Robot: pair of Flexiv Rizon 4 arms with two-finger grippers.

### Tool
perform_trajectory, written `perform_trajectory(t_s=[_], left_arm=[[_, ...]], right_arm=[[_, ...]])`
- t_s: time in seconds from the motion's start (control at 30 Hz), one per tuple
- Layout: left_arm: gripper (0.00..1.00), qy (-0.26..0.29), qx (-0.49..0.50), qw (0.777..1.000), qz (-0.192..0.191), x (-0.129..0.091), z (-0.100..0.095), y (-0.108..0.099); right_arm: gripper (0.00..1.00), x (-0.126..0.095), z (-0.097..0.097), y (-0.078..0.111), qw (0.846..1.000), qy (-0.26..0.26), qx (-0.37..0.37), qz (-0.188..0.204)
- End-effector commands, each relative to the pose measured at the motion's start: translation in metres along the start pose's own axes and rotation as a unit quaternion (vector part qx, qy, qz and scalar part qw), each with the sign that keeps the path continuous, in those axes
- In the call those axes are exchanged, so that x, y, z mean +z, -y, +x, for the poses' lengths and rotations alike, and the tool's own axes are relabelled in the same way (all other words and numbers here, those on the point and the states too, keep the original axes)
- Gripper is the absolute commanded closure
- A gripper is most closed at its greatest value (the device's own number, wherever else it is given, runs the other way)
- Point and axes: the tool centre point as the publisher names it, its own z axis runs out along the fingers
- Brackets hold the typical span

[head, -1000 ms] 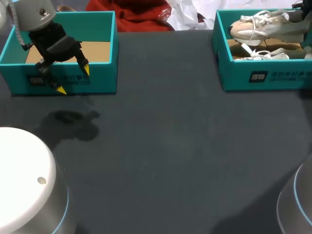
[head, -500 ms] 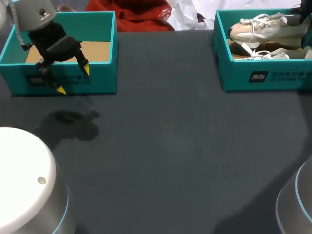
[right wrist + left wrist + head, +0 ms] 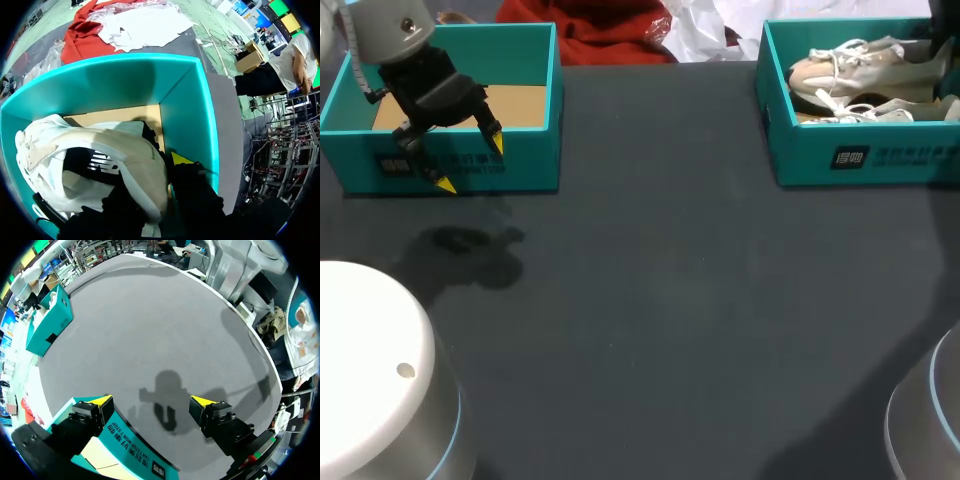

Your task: Take the shoe out of the shoebox, open the shoe tongue, remove and reinsert the insole, then place the shoe into the shoebox

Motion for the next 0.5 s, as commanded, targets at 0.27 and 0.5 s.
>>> perform_trajectory(t_s=[0.27, 0.5], left_arm=[[0.0, 0.0, 0.0, 1.0, -0.001, 0.0, 0.0, 0.0], [0.0, 0.0, 0.0, 1.0, -0.001, 0.0, 0.0, 0.0]], right_arm=[[1.0, 0.01, 0.007, -0.004, 1.0, -0.004, -0.004, 0.012], [1.0, 0.014, 0.013, -0.002, 1.0, -0.008, -0.007, 0.017]])
